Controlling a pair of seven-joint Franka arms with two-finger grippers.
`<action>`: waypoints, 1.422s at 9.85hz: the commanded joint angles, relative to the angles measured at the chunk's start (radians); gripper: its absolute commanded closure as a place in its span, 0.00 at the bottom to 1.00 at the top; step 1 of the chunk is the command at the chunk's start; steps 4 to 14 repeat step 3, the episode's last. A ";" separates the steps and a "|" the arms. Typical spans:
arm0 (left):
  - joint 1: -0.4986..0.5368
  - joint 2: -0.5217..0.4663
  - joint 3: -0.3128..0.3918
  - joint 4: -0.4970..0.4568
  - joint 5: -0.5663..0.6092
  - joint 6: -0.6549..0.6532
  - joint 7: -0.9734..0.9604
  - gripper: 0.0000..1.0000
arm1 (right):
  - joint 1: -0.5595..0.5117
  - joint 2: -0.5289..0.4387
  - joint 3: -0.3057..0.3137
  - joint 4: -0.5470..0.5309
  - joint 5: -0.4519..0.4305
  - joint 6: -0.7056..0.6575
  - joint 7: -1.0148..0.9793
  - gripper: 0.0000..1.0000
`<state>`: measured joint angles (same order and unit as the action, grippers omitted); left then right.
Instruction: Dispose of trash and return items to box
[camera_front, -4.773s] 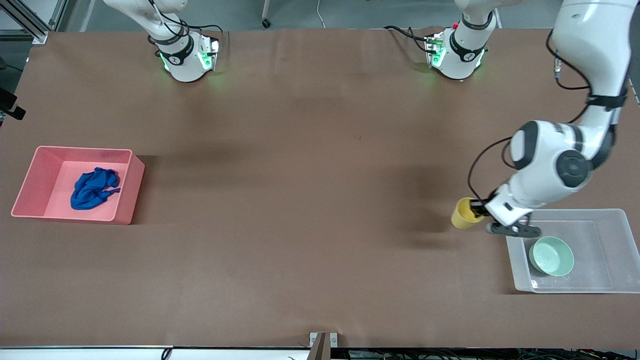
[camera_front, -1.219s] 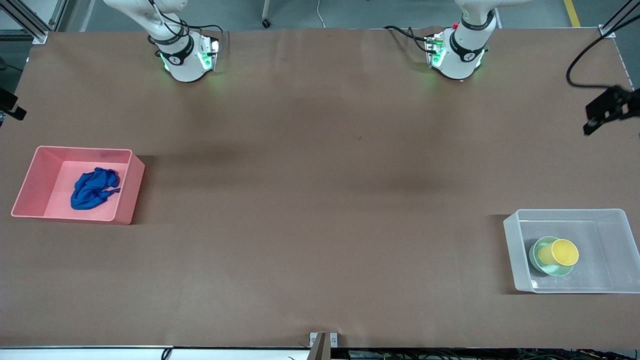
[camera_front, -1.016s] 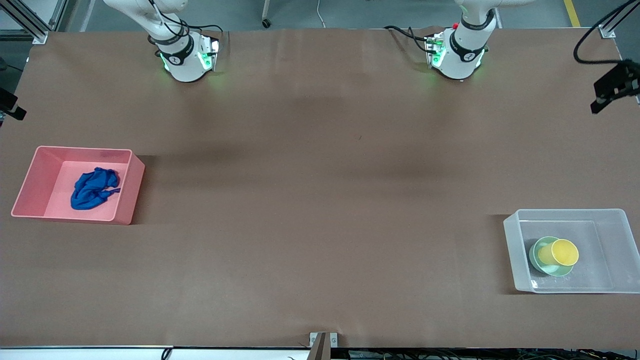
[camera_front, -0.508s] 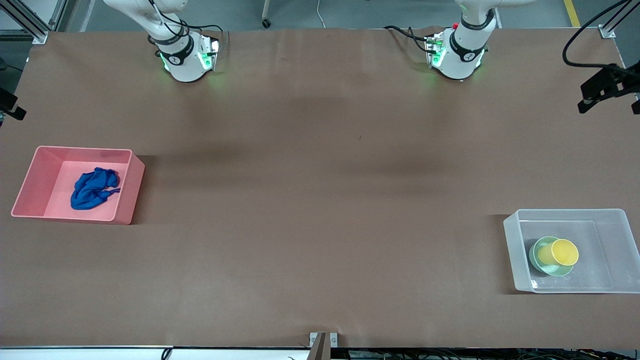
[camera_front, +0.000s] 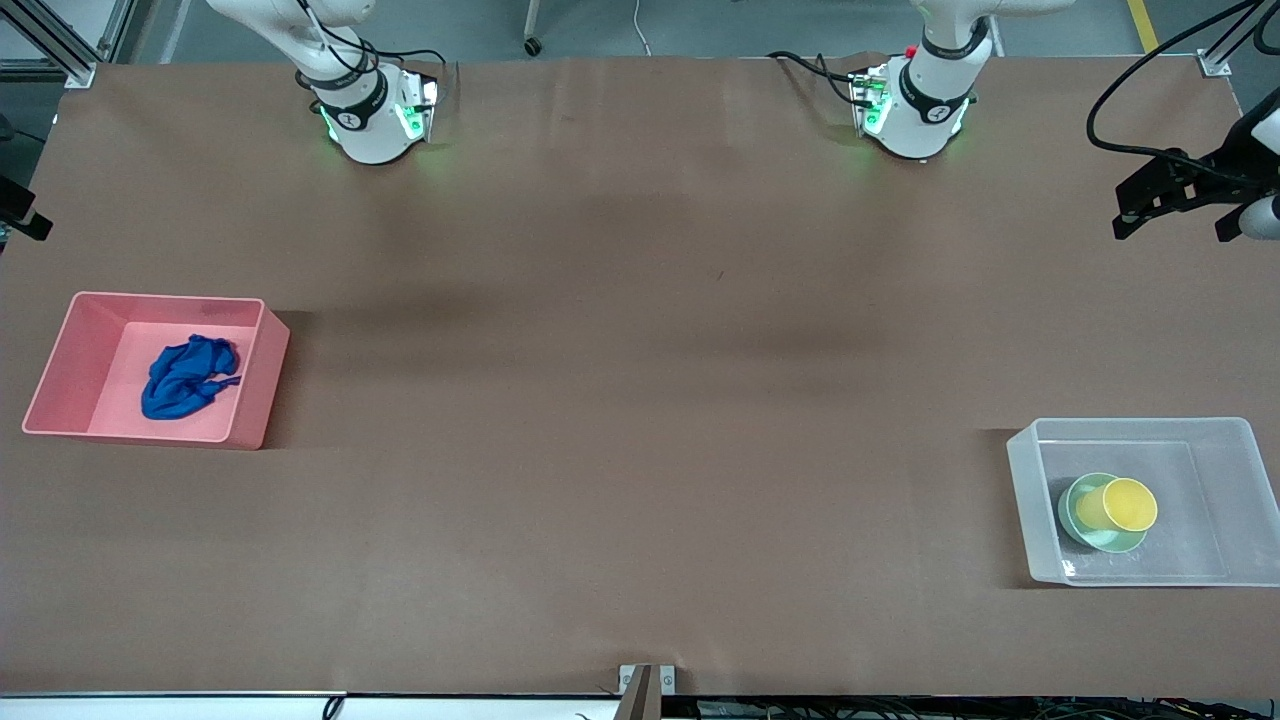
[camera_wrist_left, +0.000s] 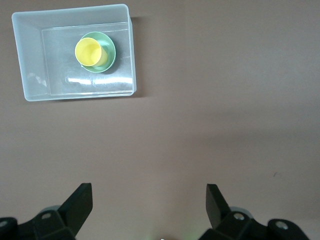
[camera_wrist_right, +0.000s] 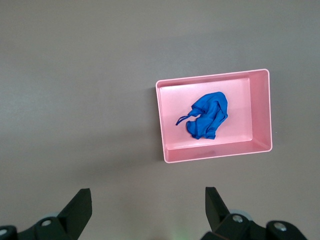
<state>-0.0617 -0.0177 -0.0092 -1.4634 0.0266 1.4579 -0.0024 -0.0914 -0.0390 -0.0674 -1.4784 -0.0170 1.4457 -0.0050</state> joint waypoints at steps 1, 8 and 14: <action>0.005 -0.031 0.008 -0.064 -0.036 0.002 -0.008 0.00 | 0.002 0.001 -0.002 0.004 0.000 -0.007 0.013 0.00; 0.008 -0.034 0.008 -0.064 -0.037 -0.001 0.010 0.00 | 0.002 0.001 -0.002 0.004 0.000 -0.007 0.013 0.00; 0.008 -0.034 0.008 -0.064 -0.037 -0.001 0.010 0.00 | 0.002 0.001 -0.002 0.004 0.000 -0.007 0.013 0.00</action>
